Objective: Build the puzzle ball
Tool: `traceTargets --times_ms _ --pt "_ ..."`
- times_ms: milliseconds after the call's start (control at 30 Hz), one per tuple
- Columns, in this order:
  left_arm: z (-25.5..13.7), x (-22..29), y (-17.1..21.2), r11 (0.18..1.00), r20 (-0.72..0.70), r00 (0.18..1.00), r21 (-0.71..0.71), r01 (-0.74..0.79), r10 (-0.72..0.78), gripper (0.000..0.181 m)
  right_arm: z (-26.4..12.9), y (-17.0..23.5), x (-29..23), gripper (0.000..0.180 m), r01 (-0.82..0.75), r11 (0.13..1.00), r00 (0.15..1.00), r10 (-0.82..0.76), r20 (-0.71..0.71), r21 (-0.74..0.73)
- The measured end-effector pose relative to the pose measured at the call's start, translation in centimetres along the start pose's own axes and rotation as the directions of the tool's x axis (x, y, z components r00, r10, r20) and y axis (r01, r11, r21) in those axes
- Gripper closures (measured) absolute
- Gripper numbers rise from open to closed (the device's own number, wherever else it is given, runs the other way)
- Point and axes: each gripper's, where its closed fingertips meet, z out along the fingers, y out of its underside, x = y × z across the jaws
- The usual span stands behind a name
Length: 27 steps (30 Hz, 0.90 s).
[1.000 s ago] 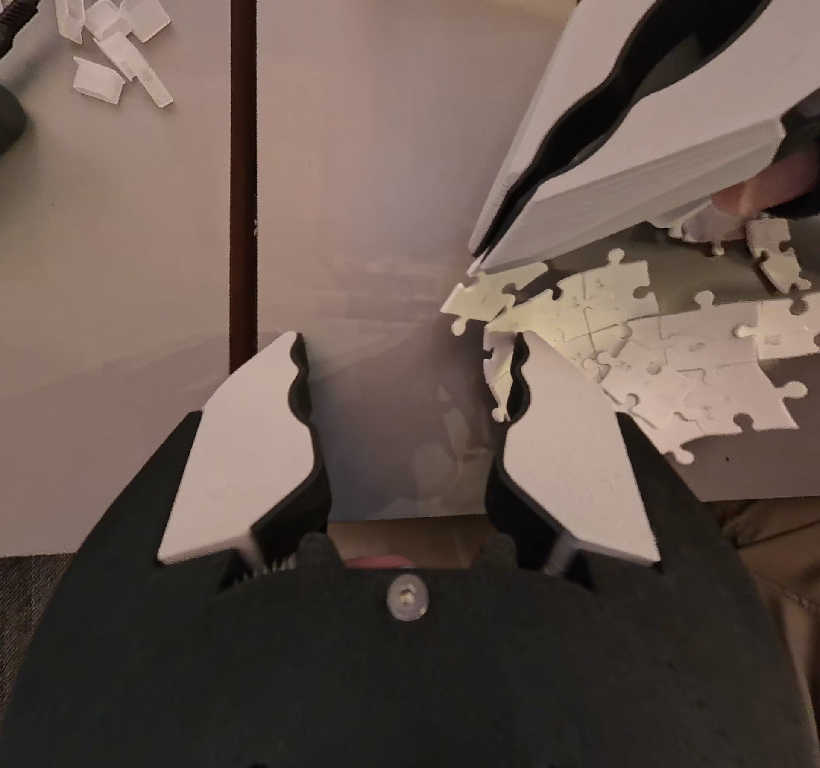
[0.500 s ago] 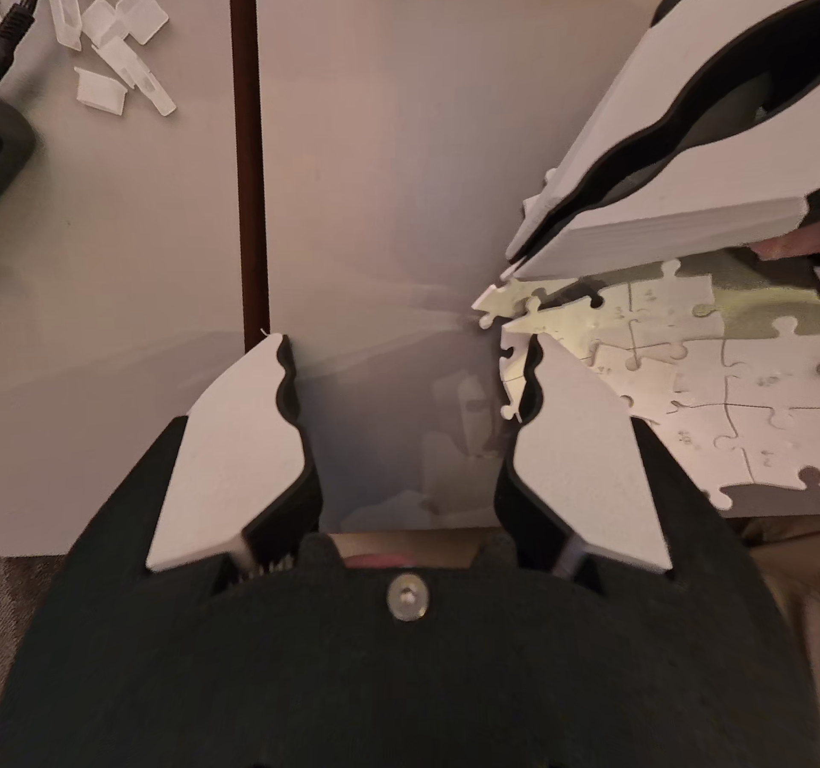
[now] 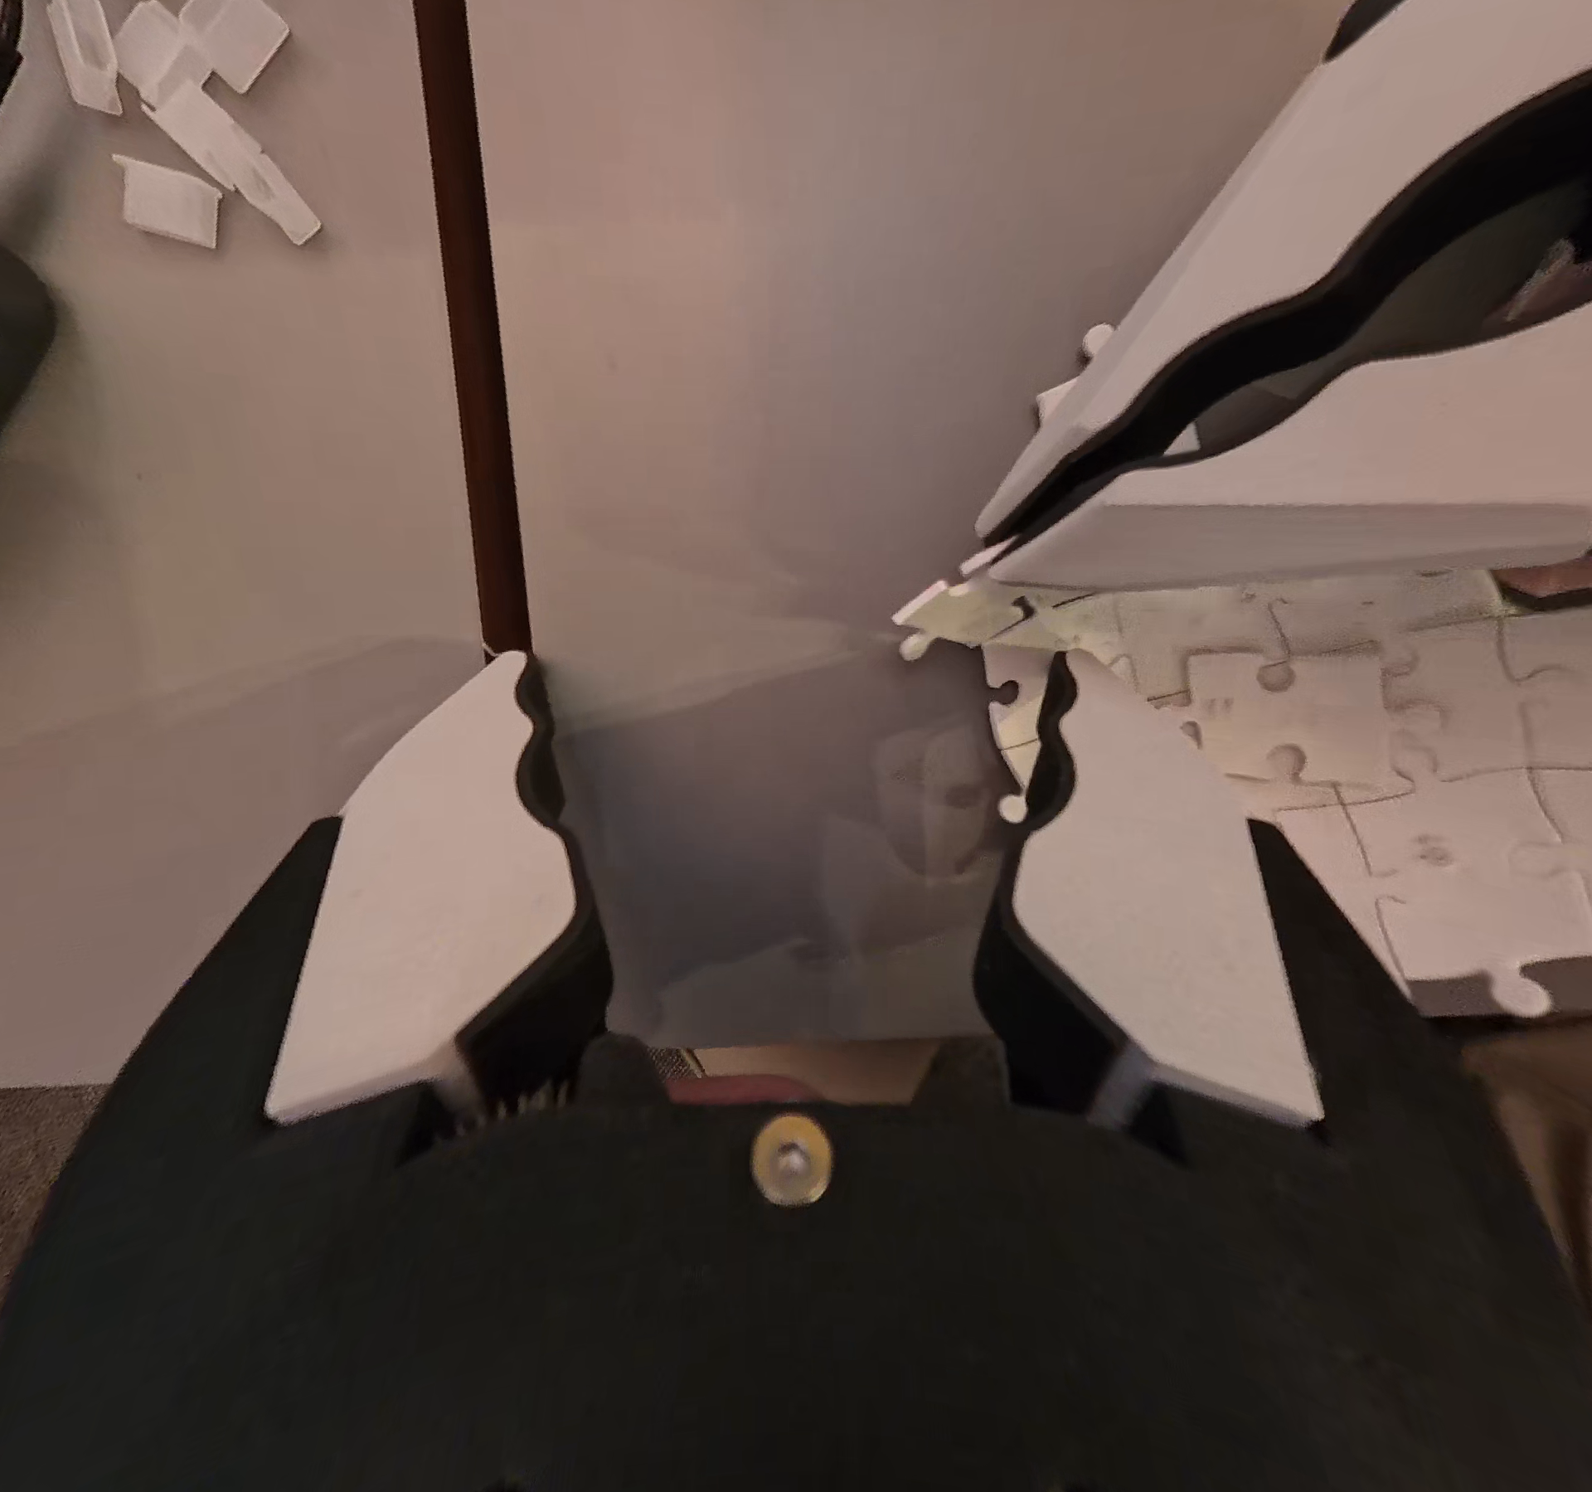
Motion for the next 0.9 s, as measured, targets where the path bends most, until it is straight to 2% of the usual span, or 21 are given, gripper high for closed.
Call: traceTargets --times_ms 567,900 --pt "0.0 0.0 -0.1 1.000 -0.008 1.000 0.011 0.014 -0.014 0.073 -0.4 2.2 0.3 0.172 0.038 0.992 0.999 -0.041 -0.023 -0.121" --pt "0.1 -0.1 -0.1 1.000 -0.004 1.000 0.010 0.011 -0.011 0.075 -0.7 2.9 0.8 0.167 0.143 0.962 0.987 -0.157 -0.043 -0.231"
